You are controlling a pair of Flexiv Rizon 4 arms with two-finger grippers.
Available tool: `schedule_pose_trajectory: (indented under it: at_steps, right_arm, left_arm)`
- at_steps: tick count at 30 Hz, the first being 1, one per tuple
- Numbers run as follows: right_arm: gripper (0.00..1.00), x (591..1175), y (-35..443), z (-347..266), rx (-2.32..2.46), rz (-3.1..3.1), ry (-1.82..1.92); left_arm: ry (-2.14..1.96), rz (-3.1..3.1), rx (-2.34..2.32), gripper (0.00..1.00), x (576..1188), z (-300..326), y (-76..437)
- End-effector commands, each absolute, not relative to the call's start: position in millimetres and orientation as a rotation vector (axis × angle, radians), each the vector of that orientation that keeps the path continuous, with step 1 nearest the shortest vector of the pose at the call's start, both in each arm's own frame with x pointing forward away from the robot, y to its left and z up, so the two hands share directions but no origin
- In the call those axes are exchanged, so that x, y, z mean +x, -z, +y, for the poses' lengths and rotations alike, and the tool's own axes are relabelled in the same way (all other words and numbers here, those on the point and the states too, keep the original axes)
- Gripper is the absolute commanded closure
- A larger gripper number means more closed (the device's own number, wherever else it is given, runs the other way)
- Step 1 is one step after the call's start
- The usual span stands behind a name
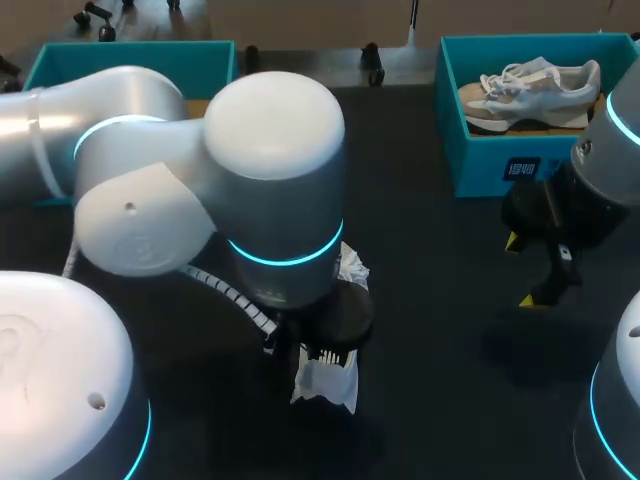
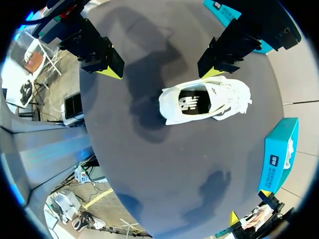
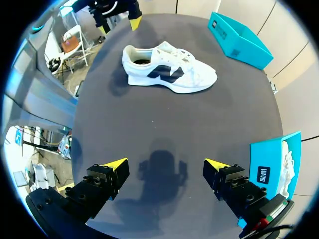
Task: Take the shoe out of the shoebox, open the shoe tongue, remove and reinsert the insole, then place the shoe into the shoebox
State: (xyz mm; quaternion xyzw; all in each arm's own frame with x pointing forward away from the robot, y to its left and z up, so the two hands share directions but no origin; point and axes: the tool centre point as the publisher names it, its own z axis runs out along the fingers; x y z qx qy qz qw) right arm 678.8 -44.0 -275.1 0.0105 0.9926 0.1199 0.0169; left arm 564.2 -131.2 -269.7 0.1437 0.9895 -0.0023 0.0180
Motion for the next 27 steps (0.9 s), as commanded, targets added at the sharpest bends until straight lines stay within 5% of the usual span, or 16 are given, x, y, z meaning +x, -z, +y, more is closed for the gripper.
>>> schedule_pose_trajectory:
  at_steps: [1,27]
  right_arm:
    - [0.0,677.7,276.4,-43.9,0.034,3.082,-0.371]
    - [0.0,677.7,276.4,-43.9,0.034,3.082,-0.371]
  left_arm:
    - [0.046,3.072,0.45,0.0,564.3,-125.4,271.4]
    - [0.14,3.109,0.426,0.0,587.4,-127.9,298.5]
